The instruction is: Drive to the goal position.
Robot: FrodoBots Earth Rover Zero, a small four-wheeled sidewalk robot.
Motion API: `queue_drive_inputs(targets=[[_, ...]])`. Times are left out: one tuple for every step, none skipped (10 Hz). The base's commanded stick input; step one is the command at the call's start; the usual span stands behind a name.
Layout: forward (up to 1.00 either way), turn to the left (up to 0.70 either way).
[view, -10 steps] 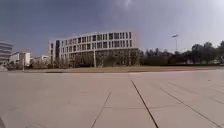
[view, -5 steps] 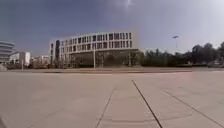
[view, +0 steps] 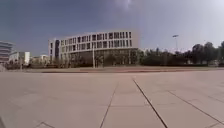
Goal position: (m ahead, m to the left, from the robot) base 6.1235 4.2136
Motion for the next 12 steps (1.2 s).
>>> queue_drive_inputs(targets=[[0.70, 0.00], [0.70, 0.00], [0.70, 0.00], [0.70, 0.00], [0.70, 0.00], [0.70, 0.00], [0.70, 0.05], [0.70, 0.22], [0.70, 0.35], [0.70, 0.35], [0.70, 0.35], [0.70, 0.35]])
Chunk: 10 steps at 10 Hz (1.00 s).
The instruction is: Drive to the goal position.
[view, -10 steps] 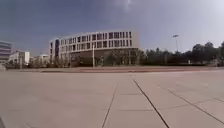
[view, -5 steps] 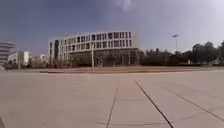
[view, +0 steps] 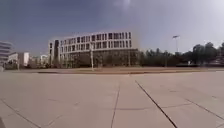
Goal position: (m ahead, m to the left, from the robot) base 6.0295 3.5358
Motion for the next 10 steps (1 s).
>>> queue_drive_inputs(targets=[[0.70, 0.35], [0.70, 0.35], [0.70, 0.35], [0.70, 0.35], [0.70, 0.30], [0.70, 0.22], [0.70, 0.11], [0.70, 0.00], [0.70, 0.00], [0.70, 0.00]])
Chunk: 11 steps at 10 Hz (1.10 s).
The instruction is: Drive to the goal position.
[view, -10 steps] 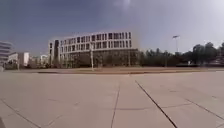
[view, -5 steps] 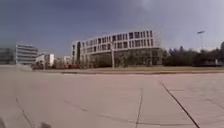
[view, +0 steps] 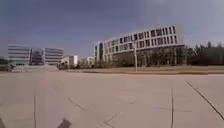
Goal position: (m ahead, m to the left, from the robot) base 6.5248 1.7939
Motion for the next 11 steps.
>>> queue_drive_inputs(targets=[[0.70, 0.00], [0.70, 0.00], [0.70, 0.00], [0.70, 0.00], [0.70, 0.02], [0.70, 0.02], [0.70, 0.02], [0.70, 0.14], [0.70, 0.33], [0.70, 0.33], [0.70, 0.33]])
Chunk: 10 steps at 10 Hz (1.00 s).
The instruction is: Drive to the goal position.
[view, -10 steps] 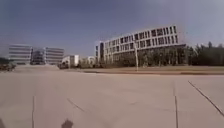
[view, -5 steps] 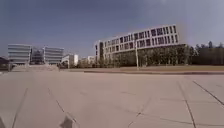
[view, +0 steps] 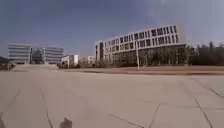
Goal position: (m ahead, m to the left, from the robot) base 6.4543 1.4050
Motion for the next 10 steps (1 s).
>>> queue_drive_inputs(targets=[[0.70, 0.33], [0.70, 0.34], [0.70, 0.33], [0.70, 0.33], [0.70, 0.33], [0.70, 0.33], [0.70, 0.31], [0.70, 0.20], [0.70, 0.05], [0.70, 0.01]])
